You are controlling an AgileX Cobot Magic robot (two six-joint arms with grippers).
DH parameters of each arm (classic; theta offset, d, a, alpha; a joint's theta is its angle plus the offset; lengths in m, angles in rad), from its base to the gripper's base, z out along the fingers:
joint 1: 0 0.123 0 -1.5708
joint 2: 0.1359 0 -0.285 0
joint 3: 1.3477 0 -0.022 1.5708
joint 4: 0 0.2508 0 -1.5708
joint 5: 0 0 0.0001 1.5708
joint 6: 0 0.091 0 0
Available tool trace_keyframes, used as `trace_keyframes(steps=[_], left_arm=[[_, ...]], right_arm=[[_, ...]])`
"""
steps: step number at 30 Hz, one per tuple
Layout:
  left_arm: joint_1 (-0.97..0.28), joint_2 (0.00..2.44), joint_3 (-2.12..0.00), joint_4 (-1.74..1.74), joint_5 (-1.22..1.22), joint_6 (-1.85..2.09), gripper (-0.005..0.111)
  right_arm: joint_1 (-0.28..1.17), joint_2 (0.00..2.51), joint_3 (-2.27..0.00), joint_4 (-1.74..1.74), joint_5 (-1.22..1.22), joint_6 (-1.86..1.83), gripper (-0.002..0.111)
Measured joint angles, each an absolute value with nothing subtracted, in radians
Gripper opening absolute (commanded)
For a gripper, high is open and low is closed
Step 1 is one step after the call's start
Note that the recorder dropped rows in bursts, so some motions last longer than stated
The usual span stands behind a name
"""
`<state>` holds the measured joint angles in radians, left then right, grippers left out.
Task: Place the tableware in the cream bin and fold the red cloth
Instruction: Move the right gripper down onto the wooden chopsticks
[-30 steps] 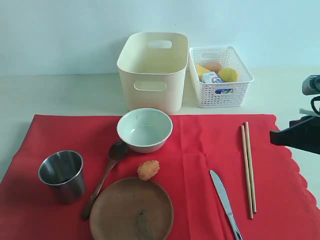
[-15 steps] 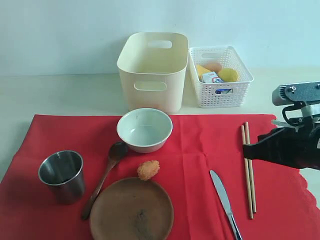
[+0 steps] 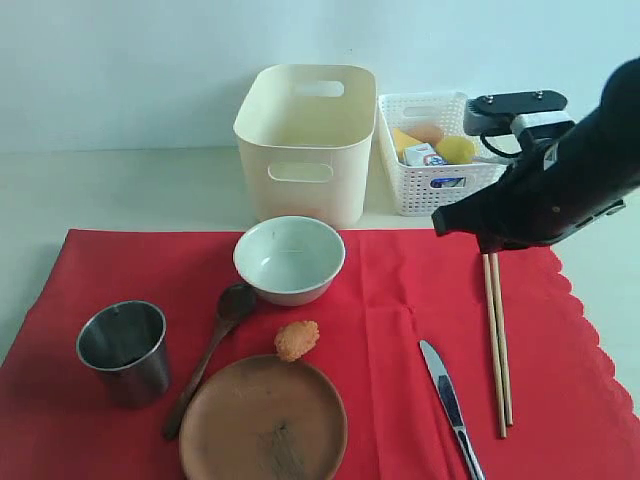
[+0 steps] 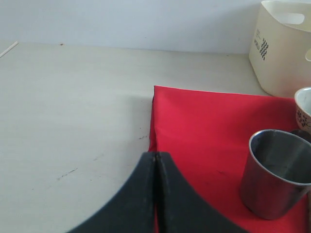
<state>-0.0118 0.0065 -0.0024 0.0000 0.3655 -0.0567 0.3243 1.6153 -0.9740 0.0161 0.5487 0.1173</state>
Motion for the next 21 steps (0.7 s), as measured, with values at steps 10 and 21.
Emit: trace_keyframes(steps=[10, 21], left_arm=[[-0.012, 0.007, -0.002, 0.000, 0.365, -0.057, 0.000], [-0.012, 0.007, -0.002, 0.000, 0.365, -0.057, 0.000]], right_arm=[[0.324, 1.798, -1.103, -0.179, 0.792, 0.231, 0.041], [0.285, 1.945, -1.107, -0.144, 0.745, 0.202, 0.041]])
